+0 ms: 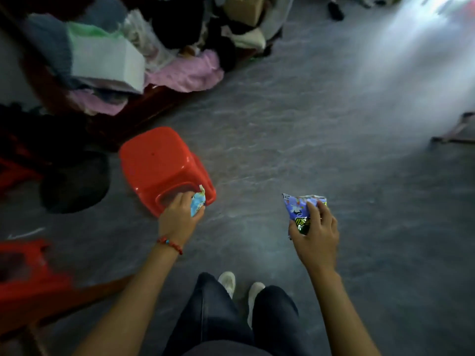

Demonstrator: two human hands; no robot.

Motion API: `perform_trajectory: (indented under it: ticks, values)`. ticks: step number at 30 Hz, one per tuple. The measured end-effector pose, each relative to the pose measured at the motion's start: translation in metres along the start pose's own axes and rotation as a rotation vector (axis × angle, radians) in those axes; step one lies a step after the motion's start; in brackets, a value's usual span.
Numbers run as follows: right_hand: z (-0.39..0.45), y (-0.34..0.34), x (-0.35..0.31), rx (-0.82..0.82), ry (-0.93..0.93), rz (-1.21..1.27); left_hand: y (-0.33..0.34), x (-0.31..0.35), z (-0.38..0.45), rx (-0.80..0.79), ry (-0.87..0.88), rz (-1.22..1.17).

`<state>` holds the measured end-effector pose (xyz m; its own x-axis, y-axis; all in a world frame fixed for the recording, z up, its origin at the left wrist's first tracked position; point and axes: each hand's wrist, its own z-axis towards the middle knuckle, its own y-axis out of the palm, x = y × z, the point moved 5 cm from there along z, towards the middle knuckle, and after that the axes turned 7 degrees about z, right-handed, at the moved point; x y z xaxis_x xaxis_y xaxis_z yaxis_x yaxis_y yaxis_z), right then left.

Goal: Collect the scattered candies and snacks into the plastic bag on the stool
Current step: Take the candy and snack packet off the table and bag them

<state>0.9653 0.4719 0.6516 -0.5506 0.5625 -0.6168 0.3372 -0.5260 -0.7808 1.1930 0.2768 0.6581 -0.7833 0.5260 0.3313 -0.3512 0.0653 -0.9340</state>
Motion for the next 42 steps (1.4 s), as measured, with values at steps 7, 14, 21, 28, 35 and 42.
perform_trajectory:
  ticks: [7, 14, 21, 28, 35, 42]
  values:
    - [0.024, -0.059, 0.089, 0.181, 0.235, -0.059, 0.059, 0.113, 0.077, -0.106, 0.237, -0.050]
    - [0.076, -0.127, 0.185, 0.295, 0.339, -0.079, 0.120, 0.264, 0.135, -0.148, 0.407, -0.099]
    - [0.137, -0.212, 0.272, 0.393, 0.422, -0.081, 0.158, 0.421, 0.179, -0.161, 0.554, -0.155]
    - [0.205, -0.267, 0.348, 0.486, 0.529, -0.107, 0.205, 0.559, 0.240, -0.186, 0.682, -0.176]
    - [0.316, -0.319, 0.438, 0.578, 0.593, -0.126, 0.274, 0.698, 0.321, -0.200, 0.780, -0.196]
    - [0.444, -0.387, 0.512, 0.639, 0.622, -0.151, 0.321, 0.839, 0.412, -0.227, 0.844, -0.222]
